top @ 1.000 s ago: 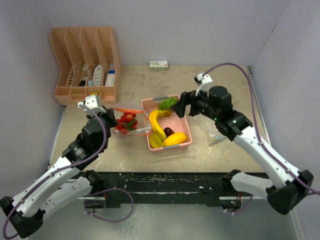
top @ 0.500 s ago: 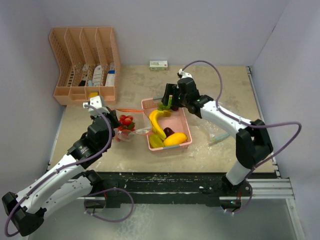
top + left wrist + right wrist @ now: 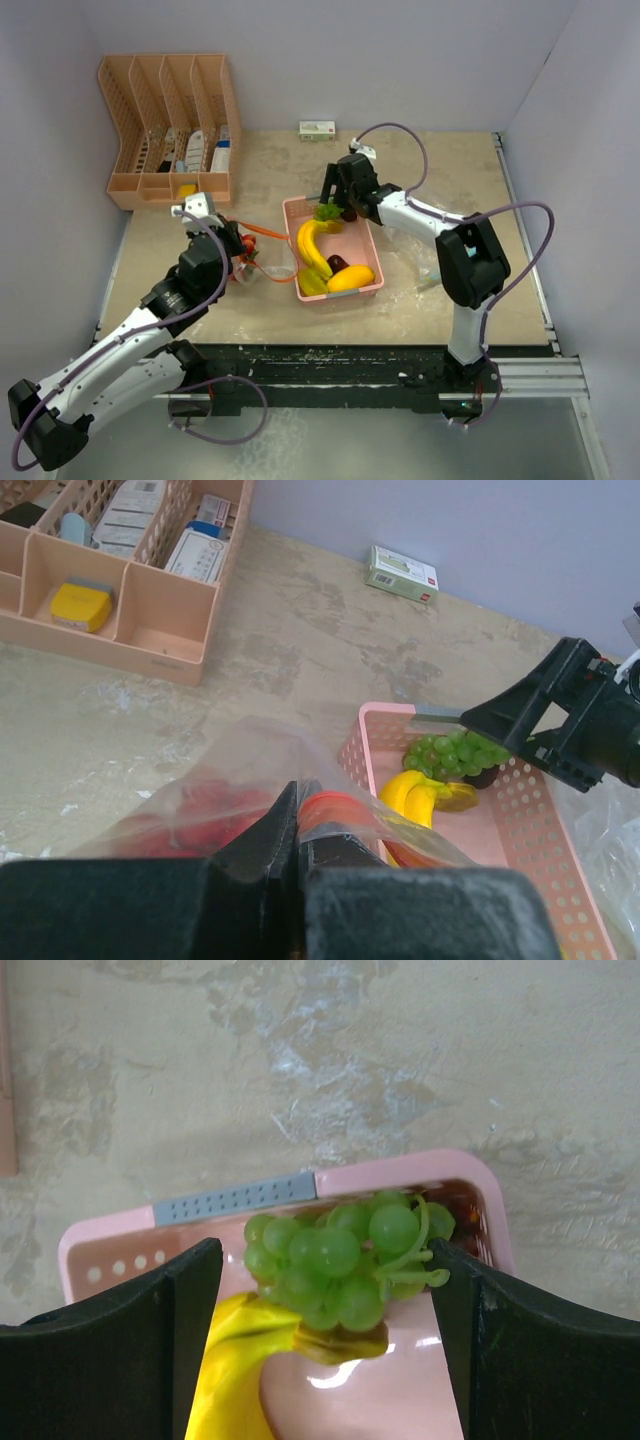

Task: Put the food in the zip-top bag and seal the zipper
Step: Pick up the fake fruit from the bin.

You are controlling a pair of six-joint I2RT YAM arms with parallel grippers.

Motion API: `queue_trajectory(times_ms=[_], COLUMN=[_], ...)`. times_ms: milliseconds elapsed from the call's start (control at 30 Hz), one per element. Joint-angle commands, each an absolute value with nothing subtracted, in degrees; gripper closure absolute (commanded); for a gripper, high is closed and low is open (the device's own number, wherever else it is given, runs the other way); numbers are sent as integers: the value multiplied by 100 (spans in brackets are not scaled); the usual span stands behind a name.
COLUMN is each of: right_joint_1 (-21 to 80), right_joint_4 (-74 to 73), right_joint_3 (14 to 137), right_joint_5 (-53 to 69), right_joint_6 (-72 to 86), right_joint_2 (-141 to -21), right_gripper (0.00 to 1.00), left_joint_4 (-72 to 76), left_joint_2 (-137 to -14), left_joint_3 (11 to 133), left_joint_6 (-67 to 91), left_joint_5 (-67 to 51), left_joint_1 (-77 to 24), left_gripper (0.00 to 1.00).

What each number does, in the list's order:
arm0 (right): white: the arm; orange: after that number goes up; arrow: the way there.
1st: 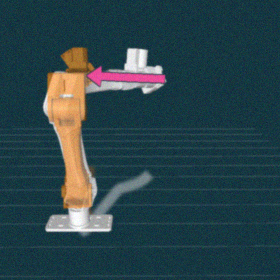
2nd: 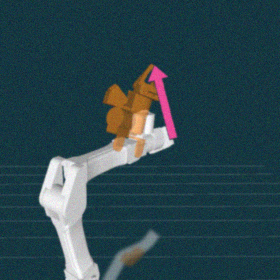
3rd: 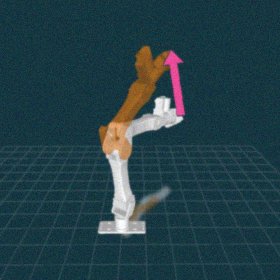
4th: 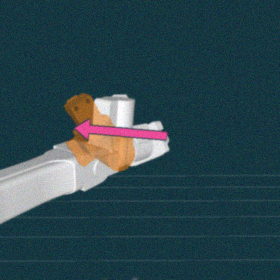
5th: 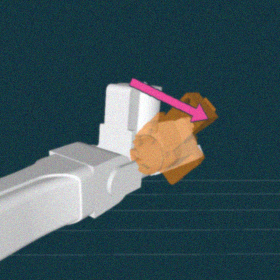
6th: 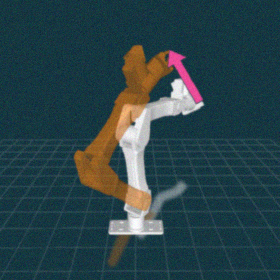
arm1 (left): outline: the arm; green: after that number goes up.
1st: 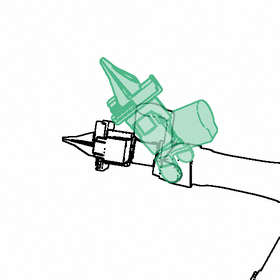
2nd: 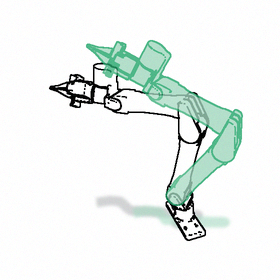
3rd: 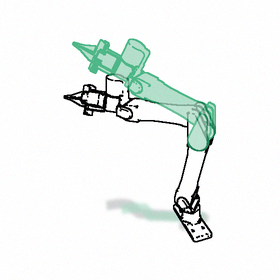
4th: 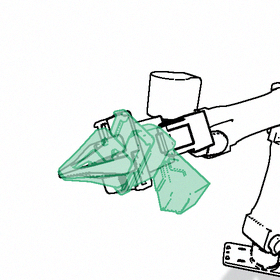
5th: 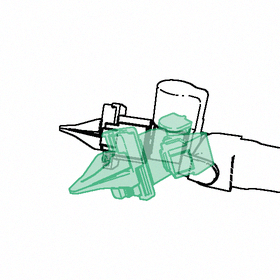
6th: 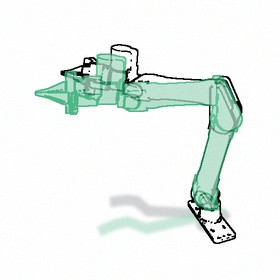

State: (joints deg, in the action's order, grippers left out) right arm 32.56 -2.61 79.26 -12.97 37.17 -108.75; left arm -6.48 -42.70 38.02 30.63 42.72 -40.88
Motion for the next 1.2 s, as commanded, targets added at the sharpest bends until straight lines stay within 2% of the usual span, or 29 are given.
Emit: queue_trajectory(times_ms=[0,100,200,267,367,500,800,1167], right_joint_1=[3239,3240,3239,3237,3236,3242,3246,3260], right_joint_4=[-268,-296,-166,-196,-118,91,420,-39], right_joint_3=[8461,8550,8552,8578,8412,8045,7216,6871], right_joint_5=[-1797,-1900,-1905,-1905,-1887,-1817,-1886,-151], right_joint_6=[3744,3767,3725,3699,3709,3667,3038,2076], right_joint_2=[-11140,-11315,-11437,-11486,-11392,-10951,-9109,-7104], right_gripper=[16,17,29,44,73,100,100,100], left_joint_4=[-74,-71,-20,10,12,6,82,402], left_joint_2=[-4388,-4435,-4393,-4376,-4374,-4406,-4671,-5426], left_joint_3=[3805,3786,3734,3718,3726,3755,3775,3888], left_joint_6=[3034,3036,3000,2966,2936,2927,2883,2818], left_joint_5=[4061,4071,4104,4112,4139,4165,4277,4109], left_joint_1=[-4077,-4073,-4077,-4071,-4077,-4073,-4078,-4075], left_gripper=[100,100,100,100,100,100,100,100])
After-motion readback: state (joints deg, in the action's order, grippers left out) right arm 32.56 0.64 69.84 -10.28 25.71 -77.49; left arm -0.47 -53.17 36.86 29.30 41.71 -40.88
